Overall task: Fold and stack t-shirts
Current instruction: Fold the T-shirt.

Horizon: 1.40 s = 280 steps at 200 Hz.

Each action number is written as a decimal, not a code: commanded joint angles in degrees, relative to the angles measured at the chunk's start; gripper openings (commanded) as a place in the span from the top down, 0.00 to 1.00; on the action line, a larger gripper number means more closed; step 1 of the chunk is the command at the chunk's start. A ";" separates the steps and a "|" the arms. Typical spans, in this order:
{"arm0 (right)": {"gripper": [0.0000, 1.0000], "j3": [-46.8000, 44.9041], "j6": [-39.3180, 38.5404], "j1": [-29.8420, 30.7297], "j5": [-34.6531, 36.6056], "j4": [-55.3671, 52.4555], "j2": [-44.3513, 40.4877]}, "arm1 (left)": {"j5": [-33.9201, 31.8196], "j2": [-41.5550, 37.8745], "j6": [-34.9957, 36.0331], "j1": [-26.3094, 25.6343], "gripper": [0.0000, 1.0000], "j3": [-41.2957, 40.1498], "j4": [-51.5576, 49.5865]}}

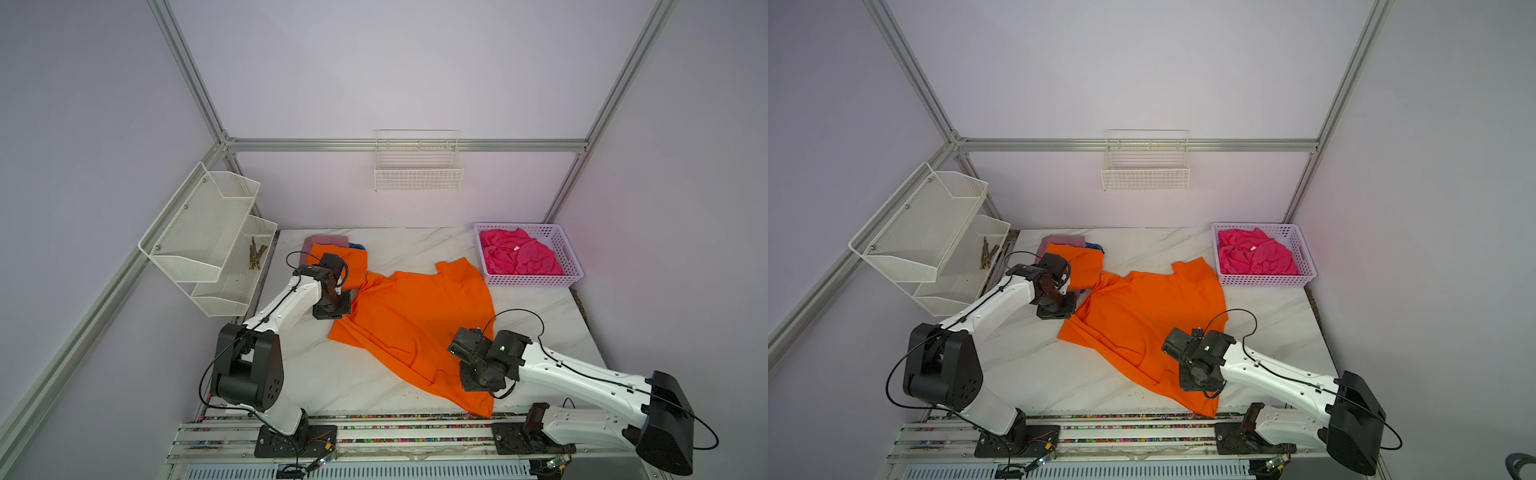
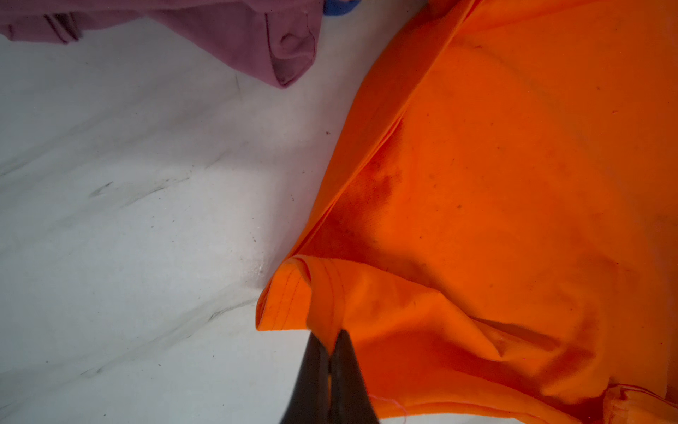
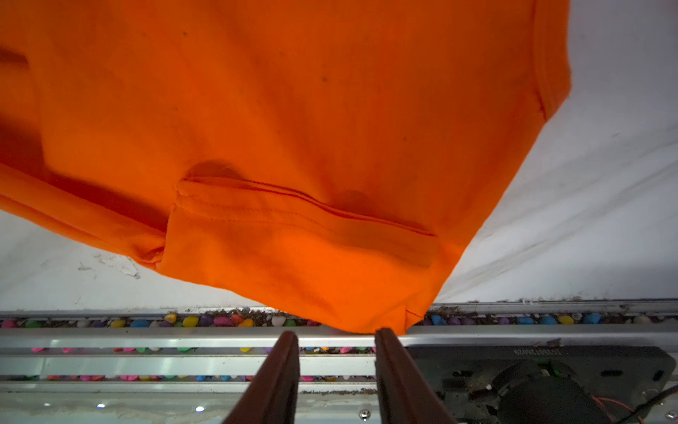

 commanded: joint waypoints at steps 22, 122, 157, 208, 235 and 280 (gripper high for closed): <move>0.60 -1.10 3.74 -0.14 5.92 2.43 3.05 | 0.37 -1.64 0.82 0.30 1.00 -0.59 0.46; 0.59 -5.49 9.19 -0.20 8.77 0.32 2.19 | 0.66 -1.30 0.86 0.30 1.00 -0.46 0.65; 0.59 -6.80 8.94 -0.23 8.54 2.82 1.85 | 0.55 -1.57 0.96 0.47 1.00 -0.66 0.71; 0.60 -10.12 9.62 -0.21 7.25 5.75 2.02 | 0.70 -1.54 0.97 0.32 1.00 -0.67 0.72; 0.67 -10.81 9.05 -0.21 6.47 7.01 1.72 | 0.81 -1.73 0.98 0.40 1.00 -0.82 0.74; 0.89 -11.56 8.44 -0.26 5.90 8.14 0.22 | 0.55 -2.09 1.09 0.43 1.00 -1.01 0.72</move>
